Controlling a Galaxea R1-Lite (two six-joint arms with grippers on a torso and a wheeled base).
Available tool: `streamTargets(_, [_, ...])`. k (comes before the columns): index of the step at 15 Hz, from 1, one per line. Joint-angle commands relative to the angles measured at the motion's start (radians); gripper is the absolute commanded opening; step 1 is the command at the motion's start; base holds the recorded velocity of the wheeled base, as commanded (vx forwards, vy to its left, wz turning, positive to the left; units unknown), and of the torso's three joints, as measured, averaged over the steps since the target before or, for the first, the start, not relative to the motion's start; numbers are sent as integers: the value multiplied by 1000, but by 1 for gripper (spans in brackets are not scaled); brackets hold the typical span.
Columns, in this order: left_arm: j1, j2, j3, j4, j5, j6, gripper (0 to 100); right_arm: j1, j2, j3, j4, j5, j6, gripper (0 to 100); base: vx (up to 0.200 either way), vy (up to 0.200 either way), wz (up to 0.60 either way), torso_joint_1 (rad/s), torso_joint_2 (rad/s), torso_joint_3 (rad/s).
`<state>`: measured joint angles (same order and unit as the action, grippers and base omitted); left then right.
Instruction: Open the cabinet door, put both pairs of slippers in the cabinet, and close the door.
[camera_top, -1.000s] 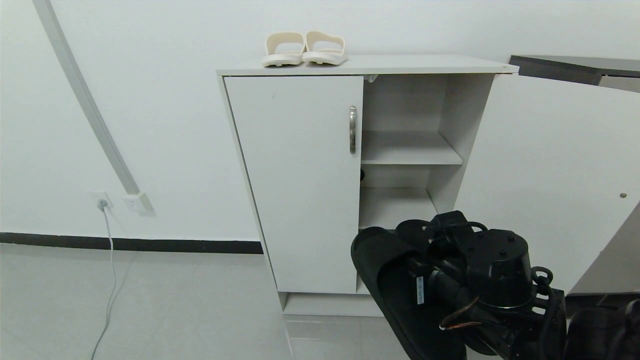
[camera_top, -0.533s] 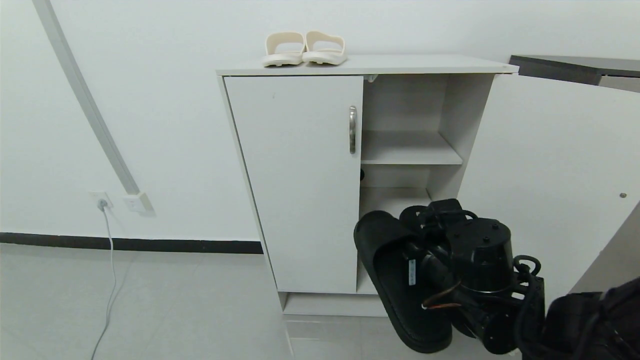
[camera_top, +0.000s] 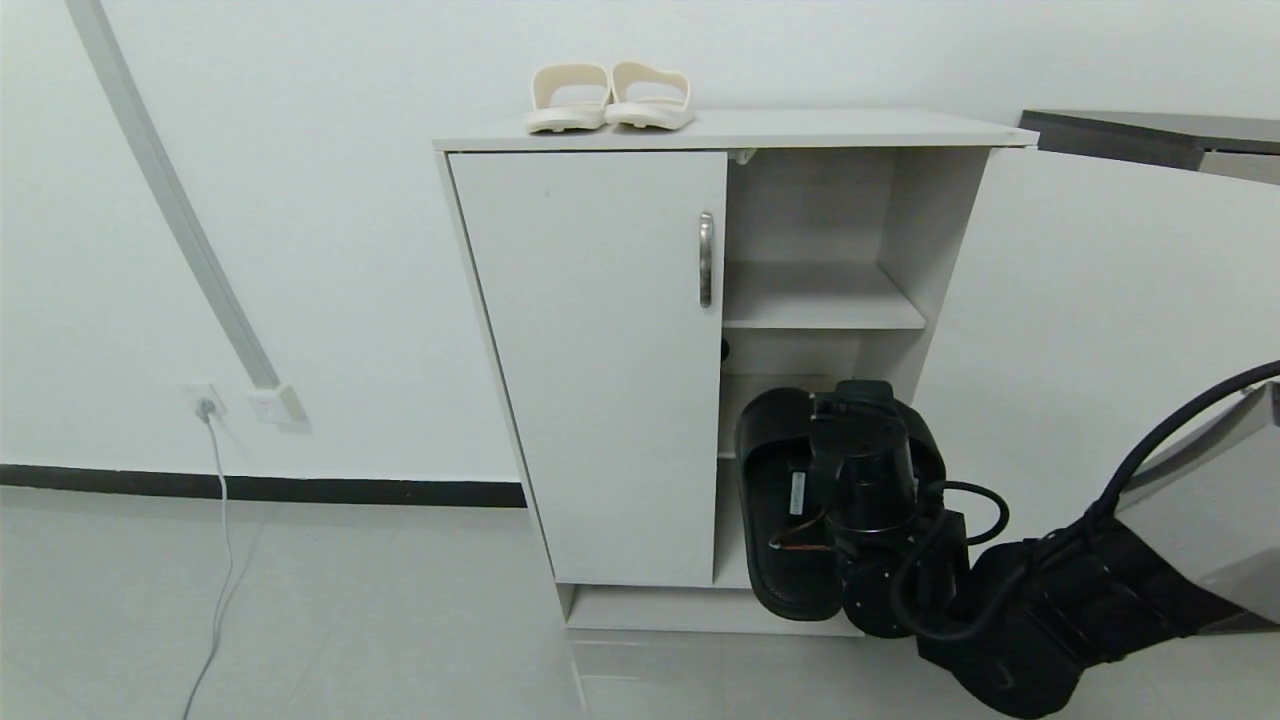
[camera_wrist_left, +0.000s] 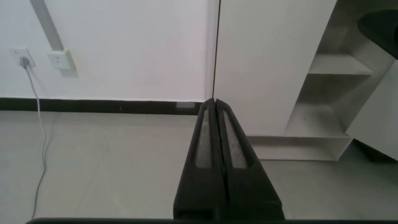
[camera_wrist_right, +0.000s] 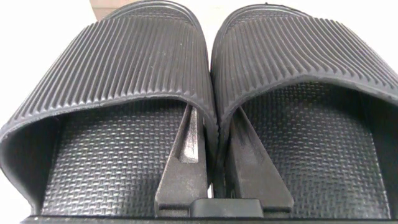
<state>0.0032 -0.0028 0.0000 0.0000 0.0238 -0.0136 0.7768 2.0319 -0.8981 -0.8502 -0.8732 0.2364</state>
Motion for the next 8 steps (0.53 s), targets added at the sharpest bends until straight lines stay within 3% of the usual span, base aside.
streamTargets(1, [0, 3, 0, 0, 1, -2, 0, 1, 11, -2, -1, 0, 0, 0, 0, -200, 0, -2, 7, 2])
streamTargets(5, [0, 3, 0, 0, -1, -2, 0, 1, 19, 2, -1, 2, 0, 0, 0, -200, 0, 1, 1, 5])
streamTargets(8, [0, 3, 0, 0, 1, -3, 0, 2, 31, 2, -1, 14, 0, 0, 0, 0, 0, 0, 0, 0])
